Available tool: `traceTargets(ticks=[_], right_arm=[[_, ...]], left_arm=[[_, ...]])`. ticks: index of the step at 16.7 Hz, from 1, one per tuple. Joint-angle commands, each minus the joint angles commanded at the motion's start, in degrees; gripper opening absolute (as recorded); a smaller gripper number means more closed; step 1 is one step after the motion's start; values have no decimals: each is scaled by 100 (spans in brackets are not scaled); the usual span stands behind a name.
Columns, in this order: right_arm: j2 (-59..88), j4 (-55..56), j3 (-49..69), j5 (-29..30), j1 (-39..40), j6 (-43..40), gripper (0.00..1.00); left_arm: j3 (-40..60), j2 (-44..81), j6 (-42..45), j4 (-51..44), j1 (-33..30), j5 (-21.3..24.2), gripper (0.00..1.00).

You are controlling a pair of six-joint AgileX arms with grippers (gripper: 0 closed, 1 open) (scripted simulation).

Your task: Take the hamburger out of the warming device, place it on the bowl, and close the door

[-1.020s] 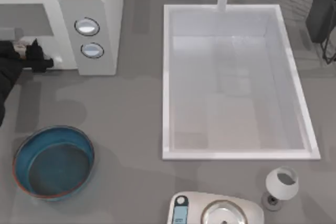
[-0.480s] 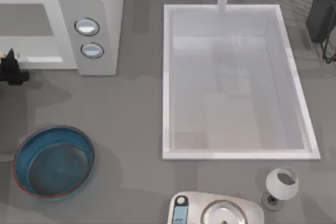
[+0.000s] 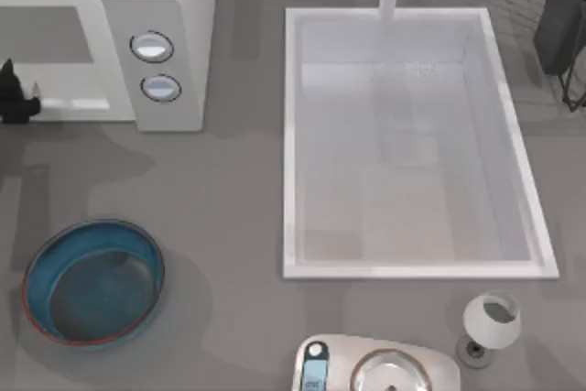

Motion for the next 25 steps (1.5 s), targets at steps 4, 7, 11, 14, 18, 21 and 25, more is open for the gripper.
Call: traceTargets(ticks=[4,7,11,14,18,21,25], right_arm=[[0,0,0,0,0,0,100],[0,0,0,0,0,0,100],[0,0,0,0,0,0,100],[0,0,0,0,0,0,100],[0,0,0,0,0,0,100],[0,0,0,0,0,0,100],[0,0,0,0,0,0,100]], left_arm=[[71,-1034,6,-1130,5,-10,0],[94,-1287,8,-1390,7,-13,0],[79,-1269,18,-1374,4,-15,0],[198,-1302,-290,-1662,-134,-125,0],[638,-1393,-1488,-2770,-655,-553,0],[1111,-1434,-2855,-4026,-1225,-1042,0],[1836,-1364,-5106,-6084,-2113,-1852,0]])
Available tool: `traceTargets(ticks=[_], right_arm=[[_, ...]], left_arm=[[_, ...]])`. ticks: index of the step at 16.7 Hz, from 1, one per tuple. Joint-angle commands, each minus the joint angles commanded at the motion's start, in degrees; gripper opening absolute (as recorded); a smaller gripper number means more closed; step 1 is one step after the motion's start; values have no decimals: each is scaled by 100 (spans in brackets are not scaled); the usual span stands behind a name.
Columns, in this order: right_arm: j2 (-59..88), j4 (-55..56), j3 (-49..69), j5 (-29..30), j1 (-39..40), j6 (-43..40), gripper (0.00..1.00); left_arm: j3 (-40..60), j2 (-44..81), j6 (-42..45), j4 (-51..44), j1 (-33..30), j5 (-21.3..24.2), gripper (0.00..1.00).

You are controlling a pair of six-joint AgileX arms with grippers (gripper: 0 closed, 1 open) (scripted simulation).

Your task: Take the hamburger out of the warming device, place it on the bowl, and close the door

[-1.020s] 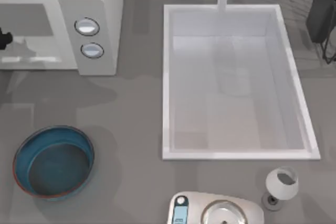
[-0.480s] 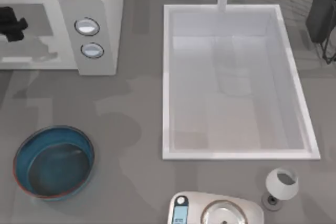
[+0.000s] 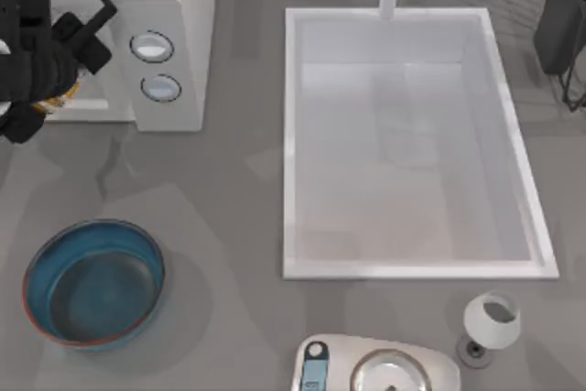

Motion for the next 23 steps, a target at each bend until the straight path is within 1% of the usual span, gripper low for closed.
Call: traceTargets(ticks=[4,9,14,17,19,21,23], right_arm=[[0,0,0,0,0,0,100],[0,0,0,0,0,0,100],[0,0,0,0,0,0,100],[0,0,0,0,0,0,100],[0,0,0,0,0,0,100],[0,0,0,0,0,0,100],[0,0,0,0,0,0,100]], left_arm=[[730,319,-2537,-2308,-921,-922,0],[1513,1076,-5757,-5222,-1992,-2086,0],[2045,2068,-8611,-7775,-2884,-3079,0],[2235,2659,-9967,-8978,-3292,-3530,0],[2313,2992,-10651,-9582,-3495,-3751,0],[2363,3248,-11147,-10021,-3641,-3909,0],[2384,3385,-11397,-10241,-3715,-3987,0]])
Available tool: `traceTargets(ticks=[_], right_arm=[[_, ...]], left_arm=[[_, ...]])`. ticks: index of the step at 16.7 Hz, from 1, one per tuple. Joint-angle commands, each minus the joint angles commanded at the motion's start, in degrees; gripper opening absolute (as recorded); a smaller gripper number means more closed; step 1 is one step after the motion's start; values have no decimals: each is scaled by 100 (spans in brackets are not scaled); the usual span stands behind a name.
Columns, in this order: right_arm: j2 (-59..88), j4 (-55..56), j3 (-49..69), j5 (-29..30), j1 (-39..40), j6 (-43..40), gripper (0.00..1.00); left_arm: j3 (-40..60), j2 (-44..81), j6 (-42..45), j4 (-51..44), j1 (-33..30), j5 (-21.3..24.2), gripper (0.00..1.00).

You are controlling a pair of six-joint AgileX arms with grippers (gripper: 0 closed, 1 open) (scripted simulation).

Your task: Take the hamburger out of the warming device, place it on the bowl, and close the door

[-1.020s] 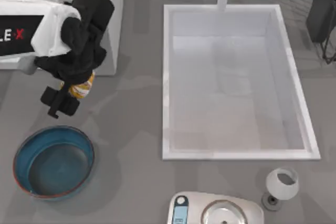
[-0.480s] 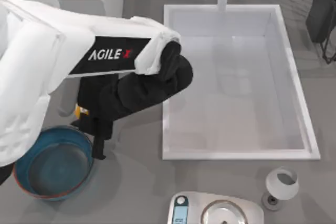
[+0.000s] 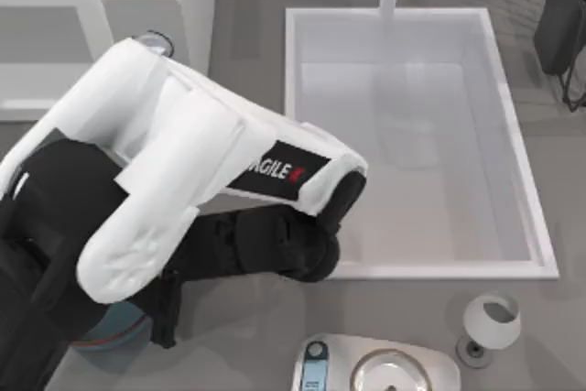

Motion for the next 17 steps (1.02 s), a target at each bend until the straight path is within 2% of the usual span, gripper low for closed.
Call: traceTargets(ticks=[9,17], right_arm=[[0,0,0,0,0,0,100],[0,0,0,0,0,0,100]], left_arm=[[95,-9,-24,36,39,-92,0],[-247,-246,90,415,251,-310,0]])
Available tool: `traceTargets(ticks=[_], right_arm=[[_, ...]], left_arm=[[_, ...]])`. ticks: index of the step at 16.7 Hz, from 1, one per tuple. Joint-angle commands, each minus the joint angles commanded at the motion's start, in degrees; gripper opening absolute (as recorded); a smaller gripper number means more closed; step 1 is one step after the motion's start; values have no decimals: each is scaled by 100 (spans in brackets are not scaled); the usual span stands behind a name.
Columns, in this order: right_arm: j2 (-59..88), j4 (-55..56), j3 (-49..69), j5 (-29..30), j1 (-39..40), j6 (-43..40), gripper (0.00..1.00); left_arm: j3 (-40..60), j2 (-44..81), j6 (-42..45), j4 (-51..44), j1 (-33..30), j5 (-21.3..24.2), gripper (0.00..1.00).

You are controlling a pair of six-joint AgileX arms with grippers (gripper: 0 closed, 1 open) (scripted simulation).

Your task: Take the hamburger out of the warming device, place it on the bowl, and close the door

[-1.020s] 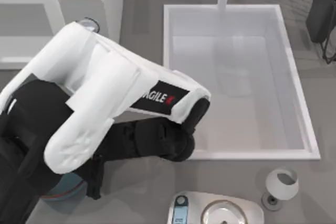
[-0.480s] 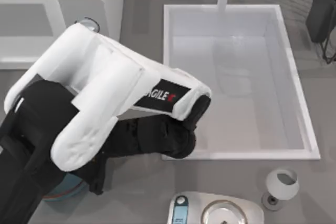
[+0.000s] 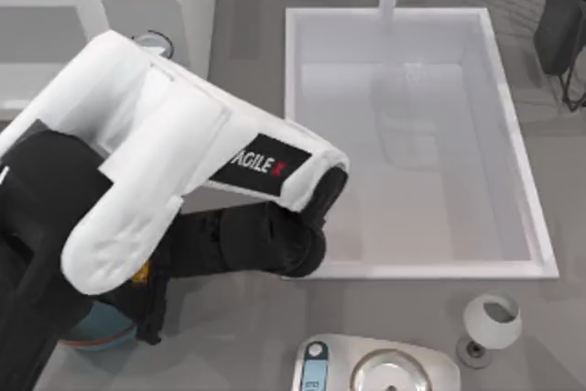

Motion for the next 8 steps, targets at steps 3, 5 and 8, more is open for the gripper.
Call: traceTargets(ticks=[3,5,8], right_arm=[[0,0,0,0,0,0,100],[0,0,0,0,0,0,100],[0,0,0,0,0,0,100]], left_arm=[[-199,-69,75,195,101,-80,0],[-338,-79,125,319,160,-119,0],[-536,-2,184,470,223,-149,0]])
